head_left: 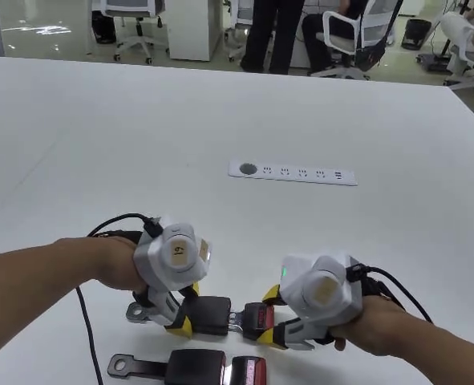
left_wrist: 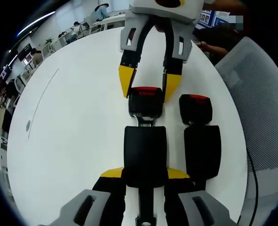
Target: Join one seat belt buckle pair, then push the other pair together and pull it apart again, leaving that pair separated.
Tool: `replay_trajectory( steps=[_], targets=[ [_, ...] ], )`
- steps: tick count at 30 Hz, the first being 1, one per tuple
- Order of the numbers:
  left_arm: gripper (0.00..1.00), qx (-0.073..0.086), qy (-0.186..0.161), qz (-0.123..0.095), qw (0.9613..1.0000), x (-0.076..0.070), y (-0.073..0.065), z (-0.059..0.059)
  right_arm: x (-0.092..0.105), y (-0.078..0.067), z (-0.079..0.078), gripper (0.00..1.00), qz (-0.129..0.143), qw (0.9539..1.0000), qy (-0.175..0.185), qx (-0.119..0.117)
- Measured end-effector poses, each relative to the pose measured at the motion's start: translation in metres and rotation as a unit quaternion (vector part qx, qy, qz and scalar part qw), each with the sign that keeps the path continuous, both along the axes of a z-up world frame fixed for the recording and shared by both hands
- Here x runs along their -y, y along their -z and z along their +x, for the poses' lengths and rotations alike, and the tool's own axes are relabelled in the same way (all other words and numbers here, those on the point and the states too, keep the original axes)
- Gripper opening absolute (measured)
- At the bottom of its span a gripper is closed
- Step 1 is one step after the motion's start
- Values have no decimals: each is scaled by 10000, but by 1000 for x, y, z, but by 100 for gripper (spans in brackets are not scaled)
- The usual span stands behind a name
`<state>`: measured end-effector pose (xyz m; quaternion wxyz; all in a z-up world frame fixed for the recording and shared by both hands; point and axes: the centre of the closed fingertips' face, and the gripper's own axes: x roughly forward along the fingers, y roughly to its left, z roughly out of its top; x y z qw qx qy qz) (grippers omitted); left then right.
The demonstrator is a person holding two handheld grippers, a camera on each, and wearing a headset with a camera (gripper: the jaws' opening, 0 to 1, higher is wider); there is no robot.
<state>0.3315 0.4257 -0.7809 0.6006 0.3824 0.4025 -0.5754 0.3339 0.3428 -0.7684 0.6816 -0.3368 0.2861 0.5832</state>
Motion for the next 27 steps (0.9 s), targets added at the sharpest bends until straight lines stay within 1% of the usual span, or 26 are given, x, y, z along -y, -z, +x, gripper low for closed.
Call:
replay_trajectory(
  steps=[6, 8, 9, 13, 18, 21, 27],
  targets=[
    [31, -2, 26, 41, 10000, -1, 0, 0, -3, -1, 0, 27, -27, 10000, 13, -8],
    [31, 2, 17, 43, 10000, 0, -1, 0, -12, 0, -1, 27, 25, 10000, 39, -9],
    [31, 2, 3, 37, 10000, 0, -1, 0, -14, -1, -2, 27, -6, 10000, 43, -3],
    [31, 0, 16, 32, 10000, -1, -1, 0, -13, -1, -2, 27, -16, 10000, 71, -9],
    [31, 3, 65, 95, 9999, -1, 0, 1, -14, -1, -1, 26, 1, 10000, 97, -14],
    [31, 12, 96, 127, 9999, -2, 1, 2, -13, -2, -2, 27, 17, 10000, 57, -2],
    [31, 19, 116, 155, 9998, -1, 0, 0, -13, -1, 0, 27, 37, 10000, 23, 28]
  ],
)
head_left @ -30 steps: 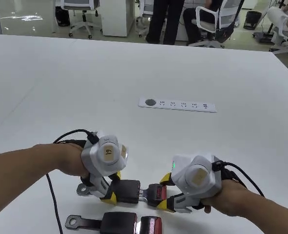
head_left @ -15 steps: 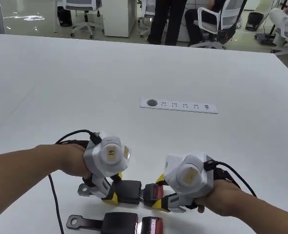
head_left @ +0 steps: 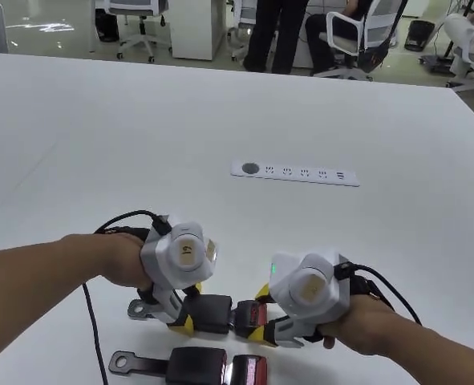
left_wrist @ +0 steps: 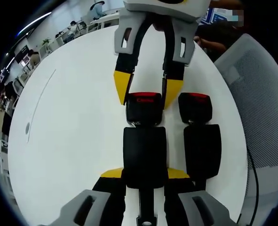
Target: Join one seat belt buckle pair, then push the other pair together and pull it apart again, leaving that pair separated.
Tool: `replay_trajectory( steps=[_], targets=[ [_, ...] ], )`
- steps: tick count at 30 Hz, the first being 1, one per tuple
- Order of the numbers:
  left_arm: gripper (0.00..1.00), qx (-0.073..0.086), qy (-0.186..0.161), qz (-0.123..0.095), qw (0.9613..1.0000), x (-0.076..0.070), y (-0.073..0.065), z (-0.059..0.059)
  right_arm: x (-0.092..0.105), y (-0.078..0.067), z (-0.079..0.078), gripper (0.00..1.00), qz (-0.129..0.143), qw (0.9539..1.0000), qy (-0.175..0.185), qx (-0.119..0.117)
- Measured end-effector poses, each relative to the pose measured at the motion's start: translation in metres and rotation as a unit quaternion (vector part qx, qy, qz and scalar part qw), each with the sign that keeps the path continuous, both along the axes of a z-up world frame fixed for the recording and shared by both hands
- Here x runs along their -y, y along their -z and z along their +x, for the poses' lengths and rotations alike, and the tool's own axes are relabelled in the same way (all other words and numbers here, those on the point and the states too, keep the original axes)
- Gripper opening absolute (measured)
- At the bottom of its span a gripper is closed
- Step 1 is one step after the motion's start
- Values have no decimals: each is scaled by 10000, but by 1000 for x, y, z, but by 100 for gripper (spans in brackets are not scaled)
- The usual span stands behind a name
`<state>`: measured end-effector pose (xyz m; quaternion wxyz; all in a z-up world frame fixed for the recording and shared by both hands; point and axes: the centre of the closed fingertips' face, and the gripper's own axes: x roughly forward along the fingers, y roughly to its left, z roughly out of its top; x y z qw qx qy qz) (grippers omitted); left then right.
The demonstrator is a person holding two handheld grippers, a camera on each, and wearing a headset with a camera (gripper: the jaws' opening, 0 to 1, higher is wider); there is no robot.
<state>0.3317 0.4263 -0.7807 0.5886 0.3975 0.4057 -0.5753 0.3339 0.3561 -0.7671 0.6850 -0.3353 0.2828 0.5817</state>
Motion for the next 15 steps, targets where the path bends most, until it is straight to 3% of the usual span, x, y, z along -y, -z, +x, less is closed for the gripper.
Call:
replay_trajectory(
  steps=[9, 12, 15],
  targets=[
    [32, -18, -59, 15, 10000, 1, -1, -2, 3, 0, 1, 28, -73, 9999, -79, 50],
    [32, -38, -83, 16, 10000, 0, 0, 0, 15, 0, 2, 28, -162, 9998, -93, 48],
    [32, -53, -18, 100, 9999, 1, 0, 0, 17, 2, 1, 28, -64, 10000, -34, 8]
  ],
)
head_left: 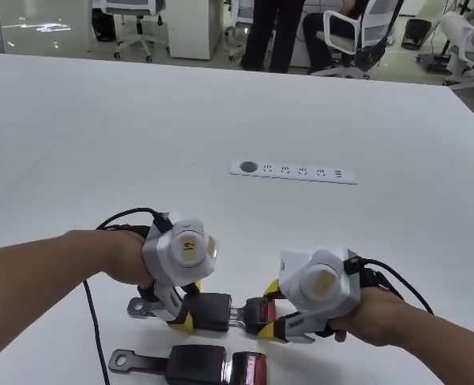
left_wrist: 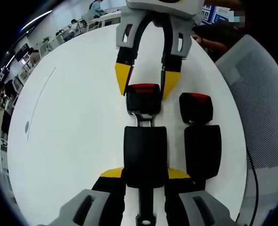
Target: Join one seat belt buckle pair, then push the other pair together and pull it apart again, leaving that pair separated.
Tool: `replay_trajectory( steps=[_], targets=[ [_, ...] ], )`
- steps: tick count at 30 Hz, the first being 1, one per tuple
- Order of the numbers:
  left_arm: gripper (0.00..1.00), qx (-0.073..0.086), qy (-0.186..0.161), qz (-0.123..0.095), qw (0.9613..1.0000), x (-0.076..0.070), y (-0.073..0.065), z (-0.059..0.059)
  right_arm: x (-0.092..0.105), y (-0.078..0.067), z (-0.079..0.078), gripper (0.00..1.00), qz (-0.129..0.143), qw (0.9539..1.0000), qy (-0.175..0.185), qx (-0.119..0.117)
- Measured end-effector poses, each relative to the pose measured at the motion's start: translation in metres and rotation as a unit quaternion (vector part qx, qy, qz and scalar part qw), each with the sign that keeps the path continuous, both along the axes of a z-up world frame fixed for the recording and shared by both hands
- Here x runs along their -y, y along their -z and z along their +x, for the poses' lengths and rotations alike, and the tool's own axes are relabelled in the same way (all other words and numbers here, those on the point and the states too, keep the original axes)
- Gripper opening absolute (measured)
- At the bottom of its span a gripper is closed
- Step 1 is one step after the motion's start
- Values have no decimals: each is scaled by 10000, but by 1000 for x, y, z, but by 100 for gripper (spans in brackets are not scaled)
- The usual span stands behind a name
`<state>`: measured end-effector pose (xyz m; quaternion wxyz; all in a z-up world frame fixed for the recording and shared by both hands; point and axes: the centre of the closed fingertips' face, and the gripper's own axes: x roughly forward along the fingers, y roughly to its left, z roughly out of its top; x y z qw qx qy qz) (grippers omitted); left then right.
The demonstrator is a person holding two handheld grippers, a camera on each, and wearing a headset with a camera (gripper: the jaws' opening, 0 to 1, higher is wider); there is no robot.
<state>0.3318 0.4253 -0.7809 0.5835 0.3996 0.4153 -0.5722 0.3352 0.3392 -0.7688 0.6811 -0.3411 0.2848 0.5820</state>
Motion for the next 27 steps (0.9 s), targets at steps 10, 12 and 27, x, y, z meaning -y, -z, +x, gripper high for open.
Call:
replay_trajectory(
  steps=[10, 12, 27],
  targets=[
    [33, -30, -41, 68, 10000, -1, 1, 1, 3, 0, -1, 29, -59, 10000, -7, -5],
    [33, -31, -54, 51, 10000, -1, 1, 1, 5, 1, 0, 29, -72, 10000, 1, -15],
    [33, -43, -141, -18, 9999, -3, 2, 3, 29, 2, 2, 29, -139, 9998, 170, -35]
  ],
)
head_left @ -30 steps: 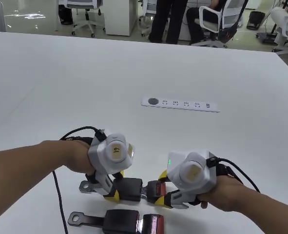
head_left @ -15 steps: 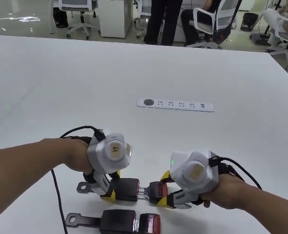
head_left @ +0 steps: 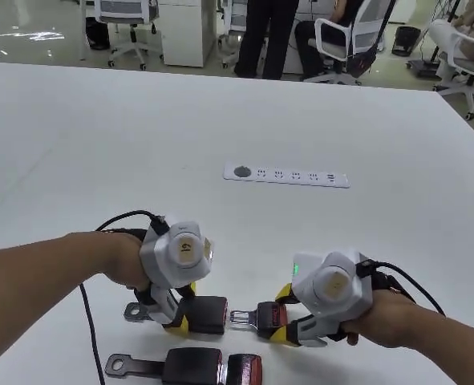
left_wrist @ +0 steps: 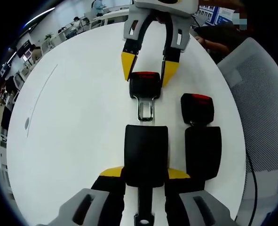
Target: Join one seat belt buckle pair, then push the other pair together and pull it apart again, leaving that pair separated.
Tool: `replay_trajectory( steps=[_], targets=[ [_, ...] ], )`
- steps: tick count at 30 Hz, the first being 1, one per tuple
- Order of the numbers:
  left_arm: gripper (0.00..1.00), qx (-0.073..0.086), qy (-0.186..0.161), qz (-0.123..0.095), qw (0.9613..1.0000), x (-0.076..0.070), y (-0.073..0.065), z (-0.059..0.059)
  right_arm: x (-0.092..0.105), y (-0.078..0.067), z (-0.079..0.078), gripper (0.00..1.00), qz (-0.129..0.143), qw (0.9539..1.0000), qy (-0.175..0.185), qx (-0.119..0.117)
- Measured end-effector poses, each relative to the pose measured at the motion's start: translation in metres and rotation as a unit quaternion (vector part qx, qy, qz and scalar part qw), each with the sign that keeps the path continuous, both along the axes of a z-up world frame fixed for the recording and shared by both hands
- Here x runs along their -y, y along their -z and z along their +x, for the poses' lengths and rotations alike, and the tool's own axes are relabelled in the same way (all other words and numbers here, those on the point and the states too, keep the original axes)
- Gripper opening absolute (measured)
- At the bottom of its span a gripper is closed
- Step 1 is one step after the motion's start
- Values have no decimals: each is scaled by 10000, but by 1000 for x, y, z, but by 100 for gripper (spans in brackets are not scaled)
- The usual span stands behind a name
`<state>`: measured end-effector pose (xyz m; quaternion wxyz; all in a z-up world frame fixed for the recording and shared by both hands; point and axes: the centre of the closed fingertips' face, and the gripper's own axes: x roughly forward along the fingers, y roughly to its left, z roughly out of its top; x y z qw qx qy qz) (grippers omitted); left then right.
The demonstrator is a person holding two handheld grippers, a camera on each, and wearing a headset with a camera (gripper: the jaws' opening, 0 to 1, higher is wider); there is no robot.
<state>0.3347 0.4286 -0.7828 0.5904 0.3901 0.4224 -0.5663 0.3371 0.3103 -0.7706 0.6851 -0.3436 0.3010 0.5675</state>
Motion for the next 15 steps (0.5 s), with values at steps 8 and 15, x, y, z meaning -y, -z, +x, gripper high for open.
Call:
replay_trajectory(
  steps=[8, 15],
  targets=[
    [33, -12, -59, -18, 10000, 1, 0, -1, 11, 0, -1, 30, -17, 10000, 0, -19],
    [33, -19, -120, -72, 9999, 0, 0, 0, 20, 1, -2, 30, -107, 9999, -103, 29]
  ],
)
